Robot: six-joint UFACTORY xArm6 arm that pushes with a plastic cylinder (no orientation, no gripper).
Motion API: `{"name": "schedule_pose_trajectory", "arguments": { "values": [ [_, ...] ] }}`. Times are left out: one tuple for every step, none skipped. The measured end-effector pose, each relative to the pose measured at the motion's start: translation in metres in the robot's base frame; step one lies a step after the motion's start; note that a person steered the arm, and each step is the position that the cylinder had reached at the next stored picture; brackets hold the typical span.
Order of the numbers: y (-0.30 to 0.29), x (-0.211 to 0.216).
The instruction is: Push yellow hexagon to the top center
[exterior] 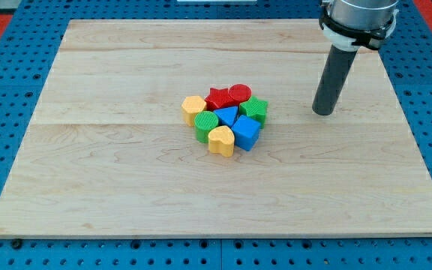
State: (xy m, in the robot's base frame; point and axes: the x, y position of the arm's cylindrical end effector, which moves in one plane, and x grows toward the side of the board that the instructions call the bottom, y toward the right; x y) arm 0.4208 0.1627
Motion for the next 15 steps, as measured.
{"name": "schedule_pose_trajectory", "arguments": {
  "values": [
    [0.000,0.000],
    [0.006,0.011],
    [0.012,0.061],
    [-0.022,0.128],
    [-0.094,0.156],
    [-0.111,0.122],
    [-0.120,0.077],
    [-0.163,0.074],
    [-0.174,0.037],
    [-0.187,0.000],
    [-0.214,-0.026],
    [-0.251,-0.052],
    [-0.267,-0.084],
    [-0.259,-0.117],
    [-0.252,-0.161]
  ]
}}
